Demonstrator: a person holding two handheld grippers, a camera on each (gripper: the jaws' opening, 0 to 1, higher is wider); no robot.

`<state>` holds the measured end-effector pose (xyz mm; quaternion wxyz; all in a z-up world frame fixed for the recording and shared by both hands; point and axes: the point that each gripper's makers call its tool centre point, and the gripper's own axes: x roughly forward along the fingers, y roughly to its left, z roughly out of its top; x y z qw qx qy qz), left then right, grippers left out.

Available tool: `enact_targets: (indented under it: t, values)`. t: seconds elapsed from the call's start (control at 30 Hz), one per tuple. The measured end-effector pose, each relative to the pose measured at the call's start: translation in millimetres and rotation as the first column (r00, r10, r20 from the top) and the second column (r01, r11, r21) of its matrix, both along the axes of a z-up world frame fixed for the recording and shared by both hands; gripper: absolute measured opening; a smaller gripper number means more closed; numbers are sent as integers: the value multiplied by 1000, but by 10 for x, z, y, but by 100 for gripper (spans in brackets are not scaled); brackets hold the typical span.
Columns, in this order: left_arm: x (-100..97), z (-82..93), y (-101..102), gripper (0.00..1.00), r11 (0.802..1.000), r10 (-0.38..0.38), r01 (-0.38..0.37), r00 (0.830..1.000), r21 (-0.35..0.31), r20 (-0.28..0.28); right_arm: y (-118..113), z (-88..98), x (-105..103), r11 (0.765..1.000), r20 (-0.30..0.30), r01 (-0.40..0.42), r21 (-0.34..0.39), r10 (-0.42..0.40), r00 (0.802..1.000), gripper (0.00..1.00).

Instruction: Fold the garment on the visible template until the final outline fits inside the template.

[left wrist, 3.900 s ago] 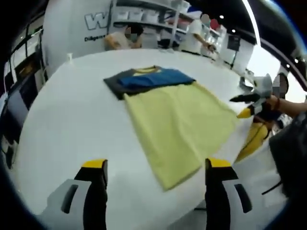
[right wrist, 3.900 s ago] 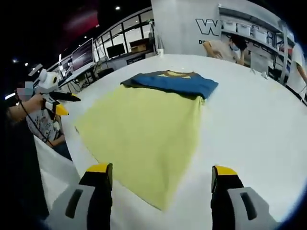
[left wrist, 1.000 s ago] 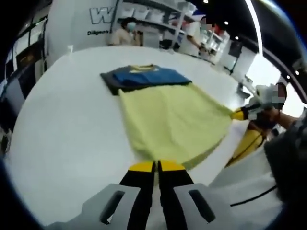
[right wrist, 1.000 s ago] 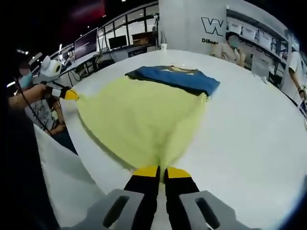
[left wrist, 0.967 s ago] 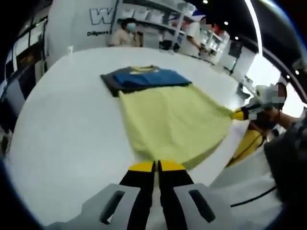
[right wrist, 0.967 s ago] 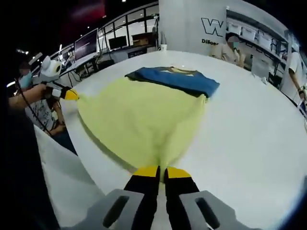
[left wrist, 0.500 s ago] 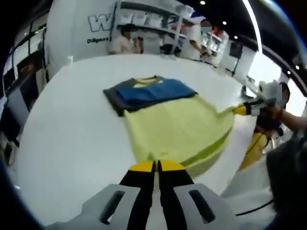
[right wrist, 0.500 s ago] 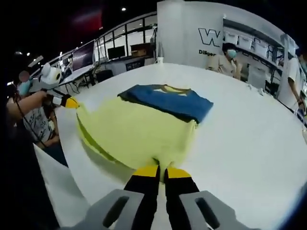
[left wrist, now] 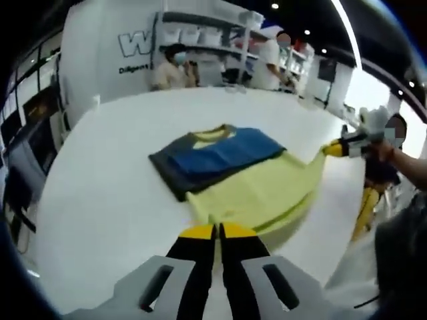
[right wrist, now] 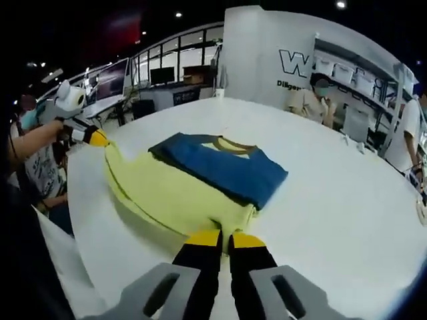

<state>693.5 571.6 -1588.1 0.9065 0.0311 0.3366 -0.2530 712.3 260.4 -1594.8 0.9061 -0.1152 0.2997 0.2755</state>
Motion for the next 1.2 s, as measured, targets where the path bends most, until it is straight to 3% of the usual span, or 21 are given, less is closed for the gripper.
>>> enact_targets:
  t: [0.3, 0.77, 1.1, 1.2]
  values:
    - [376, 50, 67, 0, 999, 30, -30, 999, -27, 11, 24, 43, 424, 1000, 11, -6, -17, 6, 1000, 0]
    - [1054, 99, 135, 0, 1000, 28, -28, 999, 10, 35, 31, 138, 1061, 999, 30, -17, -37, 18, 999, 0]
    - [1438, 46, 153, 0, 997, 69, -69, 998, -33, -11, 58, 144, 1376, 998, 0, -16, -54, 16, 1000, 0]
    - [1477, 36, 156, 0, 997, 74, -74, 997, -32, -14, 64, 117, 1459, 998, -9, -17, -55, 16, 1000, 0]
